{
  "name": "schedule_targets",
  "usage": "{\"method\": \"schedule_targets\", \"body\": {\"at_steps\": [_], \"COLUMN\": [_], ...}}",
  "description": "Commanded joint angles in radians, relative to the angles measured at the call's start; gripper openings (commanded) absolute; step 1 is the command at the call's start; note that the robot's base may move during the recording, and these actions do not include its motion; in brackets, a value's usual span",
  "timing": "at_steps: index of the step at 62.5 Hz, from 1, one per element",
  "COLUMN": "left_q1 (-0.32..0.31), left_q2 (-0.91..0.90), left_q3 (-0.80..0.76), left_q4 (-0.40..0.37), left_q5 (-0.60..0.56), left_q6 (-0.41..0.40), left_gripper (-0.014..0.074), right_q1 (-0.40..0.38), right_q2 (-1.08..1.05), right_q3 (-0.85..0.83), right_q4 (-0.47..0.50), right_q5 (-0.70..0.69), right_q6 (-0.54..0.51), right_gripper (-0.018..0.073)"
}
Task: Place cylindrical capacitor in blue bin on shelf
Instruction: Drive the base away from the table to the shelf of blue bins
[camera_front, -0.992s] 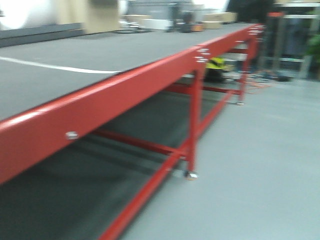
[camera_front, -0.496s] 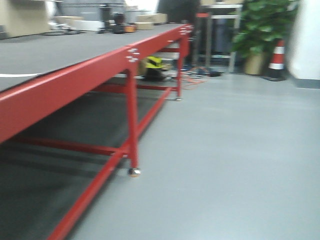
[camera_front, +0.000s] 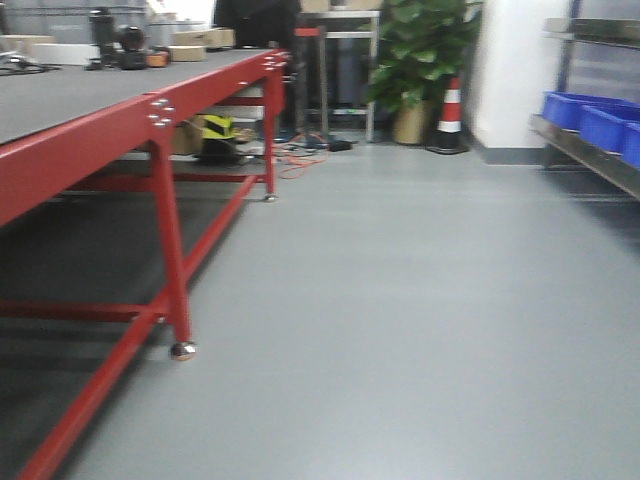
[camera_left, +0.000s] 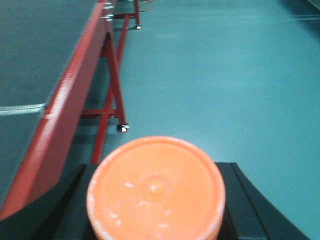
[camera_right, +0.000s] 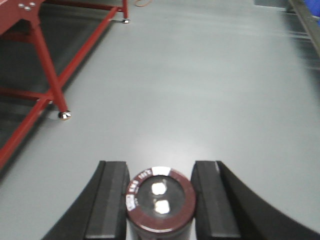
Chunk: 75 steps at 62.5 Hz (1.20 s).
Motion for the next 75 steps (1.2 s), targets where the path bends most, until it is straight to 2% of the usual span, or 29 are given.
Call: {"method": "schedule_targets", "body": {"at_steps": [1,75], "left_q1": [-0.005,-0.005], "left_q2": [-0.007,-0.007], "left_q3": [0.001,0.001], "left_q4": [-0.004,-0.004], "left_q5": [-0.017,-0.017], "left_q6": [0.0,0.0], "left_gripper": [-0.0111,-0.0111], "right_q1": [-0.005,-0.005], "right_q2": [-0.006,-0.01], "right_q3": [0.003,0.003], "right_q4": [-0.002,0.0], "right_q5": [-0.025,-0.029], "right_q6": [-0.005,-0.005], "right_gripper": [-0.0162,-0.0162]}}
